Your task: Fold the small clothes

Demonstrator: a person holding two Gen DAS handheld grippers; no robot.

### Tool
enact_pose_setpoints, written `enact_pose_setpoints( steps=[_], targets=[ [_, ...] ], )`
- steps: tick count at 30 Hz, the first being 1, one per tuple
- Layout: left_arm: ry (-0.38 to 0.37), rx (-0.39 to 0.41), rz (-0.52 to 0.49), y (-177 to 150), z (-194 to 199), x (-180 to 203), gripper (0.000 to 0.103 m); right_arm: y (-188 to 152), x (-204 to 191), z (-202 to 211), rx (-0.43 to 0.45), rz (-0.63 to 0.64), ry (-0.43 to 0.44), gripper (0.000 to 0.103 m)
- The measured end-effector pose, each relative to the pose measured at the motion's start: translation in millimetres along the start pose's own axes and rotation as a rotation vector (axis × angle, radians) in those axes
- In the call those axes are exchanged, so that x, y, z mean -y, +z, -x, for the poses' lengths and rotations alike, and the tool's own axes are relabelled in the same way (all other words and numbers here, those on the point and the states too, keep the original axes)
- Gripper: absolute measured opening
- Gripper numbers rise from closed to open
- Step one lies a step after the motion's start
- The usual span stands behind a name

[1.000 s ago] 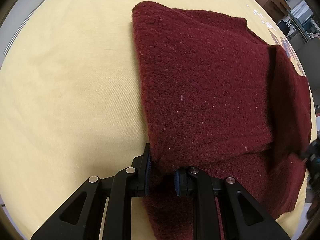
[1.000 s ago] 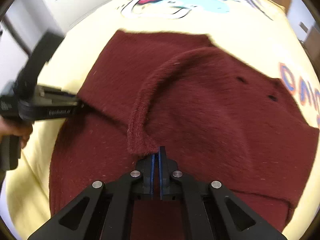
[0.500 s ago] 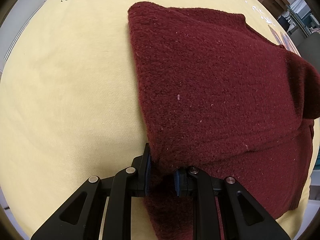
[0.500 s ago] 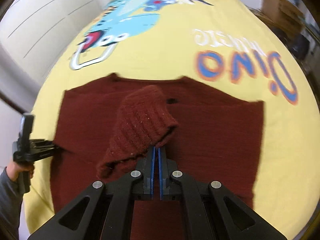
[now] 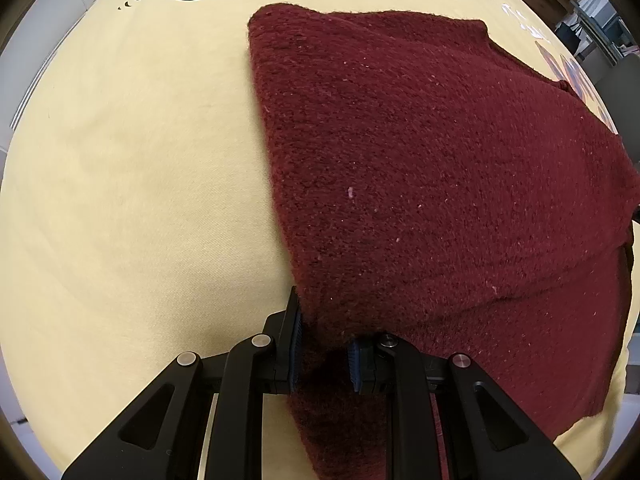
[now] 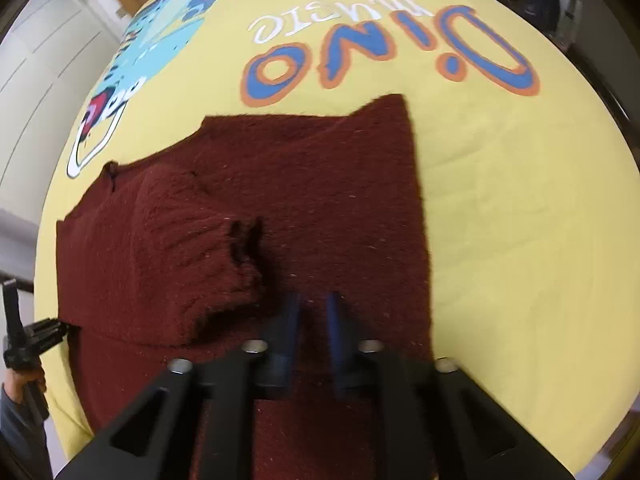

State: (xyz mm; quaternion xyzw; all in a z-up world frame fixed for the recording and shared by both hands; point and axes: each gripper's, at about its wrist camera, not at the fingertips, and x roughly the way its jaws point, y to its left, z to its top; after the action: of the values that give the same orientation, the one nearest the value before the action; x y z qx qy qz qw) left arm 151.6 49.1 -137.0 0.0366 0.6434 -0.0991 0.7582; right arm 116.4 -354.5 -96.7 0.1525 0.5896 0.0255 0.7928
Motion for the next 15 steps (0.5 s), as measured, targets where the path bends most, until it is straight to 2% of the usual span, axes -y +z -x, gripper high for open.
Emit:
enact_pose_setpoints(
  steps=[1,4,10,15],
  targets=[
    [0.001,0.000,-0.002,0,0,0,0.017,0,2,4,0.008,-0.009,-0.002,0.040],
    [0.001,0.001,-0.001,-7,3,4,0.017,4,6,18,0.041,-0.038,0.030,0.050],
    [0.000,0.001,0.000,-7,2,2,0.017,26,-4,33,0.061,-0.056,0.111,0.053],
    [-0.001,0.001,0.000,-8,2,1,0.017,39,-24,27,0.028,-0.052,0.153,0.057]
  ],
)
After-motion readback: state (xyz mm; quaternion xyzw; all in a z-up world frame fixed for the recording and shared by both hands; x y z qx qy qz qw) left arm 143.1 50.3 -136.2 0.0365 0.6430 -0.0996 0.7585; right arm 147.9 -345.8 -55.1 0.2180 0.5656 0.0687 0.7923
